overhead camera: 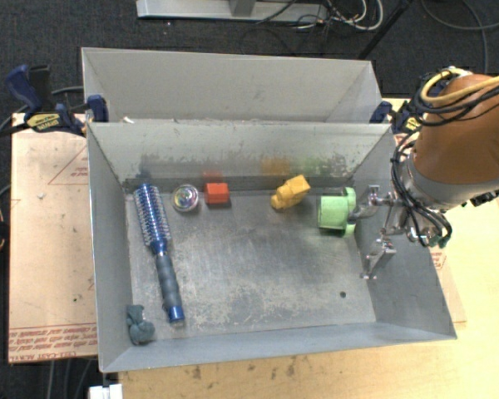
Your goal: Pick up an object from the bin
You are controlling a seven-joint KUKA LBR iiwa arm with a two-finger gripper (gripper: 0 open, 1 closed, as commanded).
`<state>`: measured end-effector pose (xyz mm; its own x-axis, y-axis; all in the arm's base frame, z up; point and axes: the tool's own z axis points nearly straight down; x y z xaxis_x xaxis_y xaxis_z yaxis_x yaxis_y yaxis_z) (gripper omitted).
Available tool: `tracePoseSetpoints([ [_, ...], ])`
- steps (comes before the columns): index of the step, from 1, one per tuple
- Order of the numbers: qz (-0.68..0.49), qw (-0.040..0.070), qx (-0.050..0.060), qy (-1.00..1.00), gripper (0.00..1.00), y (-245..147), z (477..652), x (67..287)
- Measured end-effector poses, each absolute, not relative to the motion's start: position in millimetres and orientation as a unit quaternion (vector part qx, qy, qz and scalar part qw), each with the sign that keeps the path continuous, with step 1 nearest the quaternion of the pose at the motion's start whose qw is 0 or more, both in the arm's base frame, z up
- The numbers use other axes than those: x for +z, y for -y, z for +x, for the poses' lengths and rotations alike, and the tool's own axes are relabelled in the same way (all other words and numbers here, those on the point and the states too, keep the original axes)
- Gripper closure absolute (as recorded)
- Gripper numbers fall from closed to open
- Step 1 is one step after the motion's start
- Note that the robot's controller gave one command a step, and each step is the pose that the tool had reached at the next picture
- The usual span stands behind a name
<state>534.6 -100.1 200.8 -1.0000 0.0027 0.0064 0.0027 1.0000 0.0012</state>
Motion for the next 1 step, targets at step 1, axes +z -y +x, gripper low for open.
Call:
tracePoseSetpoints([
  [1, 0.223, 0.000, -0.001, 0.975, 0.00, 76.0, 610.0, 114.7],
])
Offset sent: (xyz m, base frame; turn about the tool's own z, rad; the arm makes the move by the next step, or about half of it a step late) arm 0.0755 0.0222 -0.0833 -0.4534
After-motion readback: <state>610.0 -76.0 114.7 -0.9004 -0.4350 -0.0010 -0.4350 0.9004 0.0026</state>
